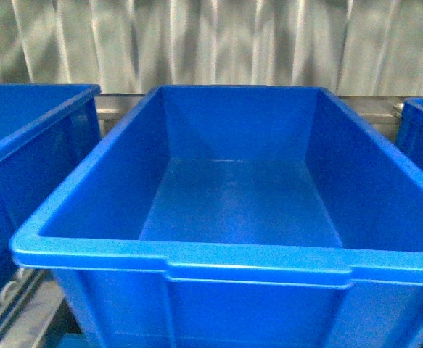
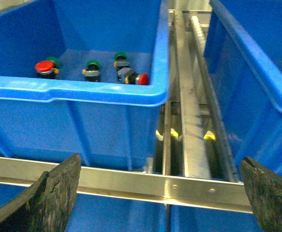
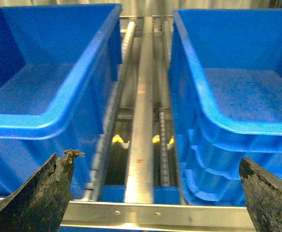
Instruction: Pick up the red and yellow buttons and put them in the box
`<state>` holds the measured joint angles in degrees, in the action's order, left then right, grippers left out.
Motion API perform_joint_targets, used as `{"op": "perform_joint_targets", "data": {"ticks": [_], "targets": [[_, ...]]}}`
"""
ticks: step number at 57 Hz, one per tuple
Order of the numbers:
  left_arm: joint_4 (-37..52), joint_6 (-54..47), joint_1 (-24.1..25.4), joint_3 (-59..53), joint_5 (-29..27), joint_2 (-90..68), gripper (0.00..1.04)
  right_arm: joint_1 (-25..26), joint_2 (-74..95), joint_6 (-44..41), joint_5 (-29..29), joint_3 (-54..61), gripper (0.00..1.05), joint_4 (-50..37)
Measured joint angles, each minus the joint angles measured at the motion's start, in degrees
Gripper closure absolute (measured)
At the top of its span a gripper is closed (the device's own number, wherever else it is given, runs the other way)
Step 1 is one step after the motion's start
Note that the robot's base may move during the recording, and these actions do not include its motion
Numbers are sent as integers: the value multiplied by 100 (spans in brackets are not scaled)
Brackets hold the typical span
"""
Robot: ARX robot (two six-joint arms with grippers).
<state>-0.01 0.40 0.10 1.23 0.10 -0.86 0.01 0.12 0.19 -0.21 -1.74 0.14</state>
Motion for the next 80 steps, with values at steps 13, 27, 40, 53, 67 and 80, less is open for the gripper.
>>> {"op": "perform_joint_targets", "data": {"ticks": [13,27,40,53,67,80], "targets": [[0,2,0,0,-11,0,8,0,2,2,11,0,6,2],[0,2,-2,0,-26,0,8,0,2,0,42,0,6,-2],[0,2,-2,0,-28,0,8,0,2,0,42,0,6,-2],[0,2,-4,0,-13,0,8,0,2,0,33,0,6,-2],[0,2,-4,0,-15,0,8,0,2,0,22,0,6,-2],[-262,1947,-2448,1871,-3982,-2455,8,0,2,0,17,0,6,-2]]}}
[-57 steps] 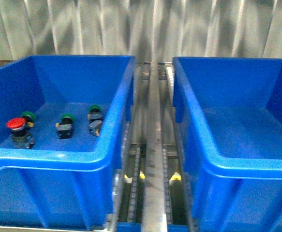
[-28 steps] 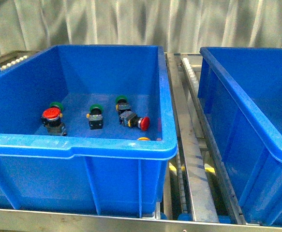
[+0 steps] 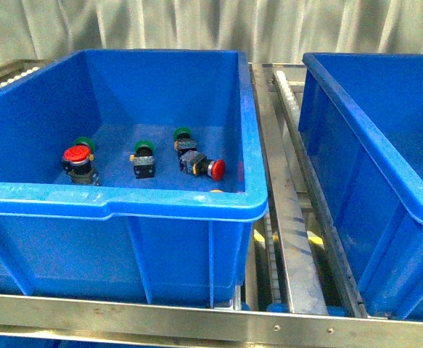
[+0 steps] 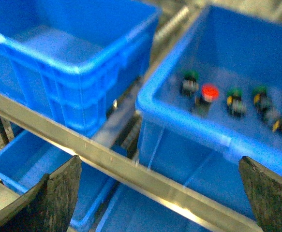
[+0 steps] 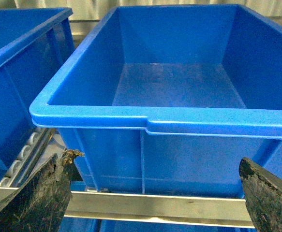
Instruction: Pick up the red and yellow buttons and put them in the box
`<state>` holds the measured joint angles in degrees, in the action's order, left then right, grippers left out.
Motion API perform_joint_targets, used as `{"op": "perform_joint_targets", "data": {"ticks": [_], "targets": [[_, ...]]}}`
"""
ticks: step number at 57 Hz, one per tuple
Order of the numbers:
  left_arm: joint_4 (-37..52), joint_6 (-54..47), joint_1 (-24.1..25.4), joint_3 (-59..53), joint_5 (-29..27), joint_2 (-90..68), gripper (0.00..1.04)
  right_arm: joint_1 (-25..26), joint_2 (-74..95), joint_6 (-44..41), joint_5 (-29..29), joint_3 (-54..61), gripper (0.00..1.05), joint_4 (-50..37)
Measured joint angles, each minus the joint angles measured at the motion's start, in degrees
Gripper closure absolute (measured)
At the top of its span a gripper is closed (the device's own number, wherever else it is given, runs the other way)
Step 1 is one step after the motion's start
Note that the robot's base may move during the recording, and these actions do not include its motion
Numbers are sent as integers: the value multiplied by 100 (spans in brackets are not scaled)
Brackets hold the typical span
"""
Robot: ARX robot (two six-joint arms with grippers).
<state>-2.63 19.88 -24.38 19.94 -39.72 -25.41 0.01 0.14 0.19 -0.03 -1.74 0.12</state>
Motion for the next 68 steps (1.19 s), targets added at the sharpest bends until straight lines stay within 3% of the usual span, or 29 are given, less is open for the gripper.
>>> {"op": "perform_joint_targets", "data": {"ticks": [5,11,17,30,41,51,68], "targets": [[820,-22,-675,1156,-874,-1233,8,0,0,0,0,0,6,0],[1434,-527,-1156,2380,-1239,-2597,8,0,0,0,0,0,6,0],[1438,-988,-1237,3547,-1340,-3838,8,0,0,0,0,0,6,0],[-313,-1666,-931,5563,-780,-6004,8,0,0,0,0,0,6,0],[-1152,-2197,-345,6218,-352,-6393,8,0,0,0,0,0,6,0],[-1519,-2597,153,6393,-170,-6439,8,0,0,0,0,0,6,0],[-1497,-2973,428,6415,238,-7125,8,0,0,0,0,0,6,0]]}}
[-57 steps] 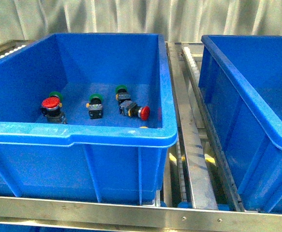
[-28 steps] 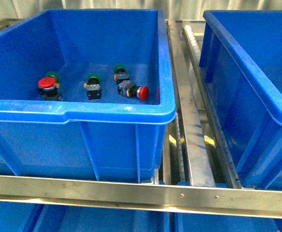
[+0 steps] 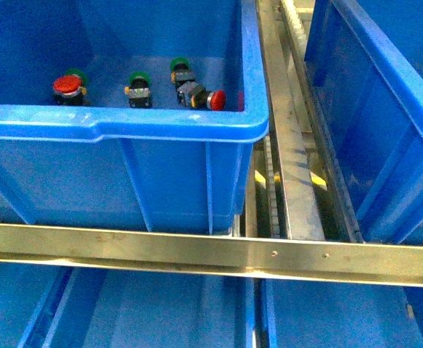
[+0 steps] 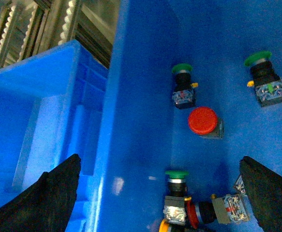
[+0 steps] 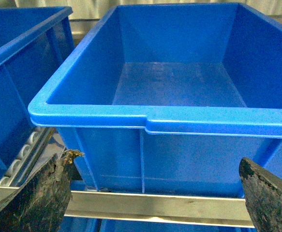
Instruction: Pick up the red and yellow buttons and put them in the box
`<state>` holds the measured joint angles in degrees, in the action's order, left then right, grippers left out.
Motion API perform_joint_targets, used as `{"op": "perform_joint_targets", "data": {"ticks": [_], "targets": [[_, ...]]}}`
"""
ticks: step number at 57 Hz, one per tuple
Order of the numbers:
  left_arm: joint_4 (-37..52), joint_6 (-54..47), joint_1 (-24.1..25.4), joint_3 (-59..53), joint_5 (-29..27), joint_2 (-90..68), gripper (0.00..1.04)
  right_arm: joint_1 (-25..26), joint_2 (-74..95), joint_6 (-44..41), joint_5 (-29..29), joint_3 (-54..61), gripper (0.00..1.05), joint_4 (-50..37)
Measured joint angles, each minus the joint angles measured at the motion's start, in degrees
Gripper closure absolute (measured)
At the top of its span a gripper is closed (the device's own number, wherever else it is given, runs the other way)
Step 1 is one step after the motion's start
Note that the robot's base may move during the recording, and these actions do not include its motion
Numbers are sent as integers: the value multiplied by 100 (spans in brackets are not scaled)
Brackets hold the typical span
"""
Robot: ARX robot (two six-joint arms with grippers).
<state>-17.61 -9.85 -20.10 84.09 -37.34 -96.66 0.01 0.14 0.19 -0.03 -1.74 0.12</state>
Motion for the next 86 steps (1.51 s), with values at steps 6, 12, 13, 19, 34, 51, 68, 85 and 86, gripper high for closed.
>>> {"op": "perform_joint_targets", "data": {"ticks": [6,12,13,19,34,51,68,85,86], "targets": [[2,-94,90,44,74,-302,8,0,0,0,0,0,6,0],[4,-208,247,212,90,-680,8,0,0,0,0,0,6,0],[9,-214,260,229,90,-706,8,0,0,0,0,0,6,0],[111,-258,380,378,76,-970,8,0,0,0,0,0,6,0],[382,68,592,822,332,-1711,8,0,0,0,0,0,6,0],[350,699,680,1414,581,-2291,8,0,0,0,0,0,6,0],[341,920,713,1554,610,-2583,8,0,0,0,0,0,6,0],[195,1154,634,1821,605,-2909,8,0,0,0,0,0,6,0],[188,1158,634,1829,603,-2914,8,0,0,0,0,0,6,0]]}}
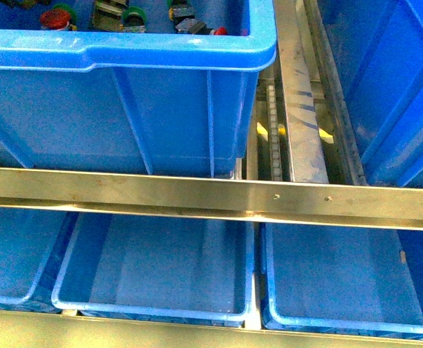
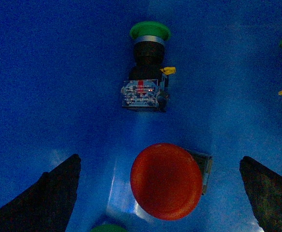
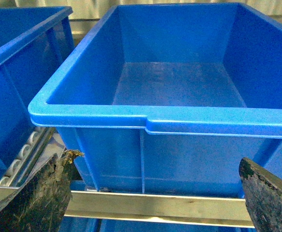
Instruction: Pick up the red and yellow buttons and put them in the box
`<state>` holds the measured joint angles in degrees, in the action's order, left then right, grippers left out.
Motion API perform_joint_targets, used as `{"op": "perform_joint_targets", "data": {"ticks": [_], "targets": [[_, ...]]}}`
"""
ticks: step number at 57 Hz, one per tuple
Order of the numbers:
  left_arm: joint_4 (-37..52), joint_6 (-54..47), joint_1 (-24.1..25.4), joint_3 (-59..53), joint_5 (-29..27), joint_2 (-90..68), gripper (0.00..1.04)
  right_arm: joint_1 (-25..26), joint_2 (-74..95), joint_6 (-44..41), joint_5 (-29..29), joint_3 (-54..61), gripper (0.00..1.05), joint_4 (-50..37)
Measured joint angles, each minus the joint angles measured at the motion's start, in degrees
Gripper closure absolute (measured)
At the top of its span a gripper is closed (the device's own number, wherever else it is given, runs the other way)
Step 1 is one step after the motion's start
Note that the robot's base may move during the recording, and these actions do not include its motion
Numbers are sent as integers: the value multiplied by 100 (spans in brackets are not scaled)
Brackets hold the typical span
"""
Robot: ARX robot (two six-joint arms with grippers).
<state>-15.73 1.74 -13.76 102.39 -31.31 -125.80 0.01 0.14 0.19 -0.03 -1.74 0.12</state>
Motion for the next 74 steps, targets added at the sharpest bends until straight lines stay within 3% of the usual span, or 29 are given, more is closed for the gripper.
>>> {"op": "perform_joint_targets", "data": {"ticks": [39,61,66,74], "targets": [[-562,308,-105,669,-107,-483,9,0,0,0,0,0,6,0],[-619,496,-109,699,-210,-577,65,0,0,0,0,0,6,0],[-579,527,-109,697,-232,-577,71,0,0,0,0,0,6,0],[-485,549,-109,632,-234,-573,71,0,0,0,0,0,6,0]]}}
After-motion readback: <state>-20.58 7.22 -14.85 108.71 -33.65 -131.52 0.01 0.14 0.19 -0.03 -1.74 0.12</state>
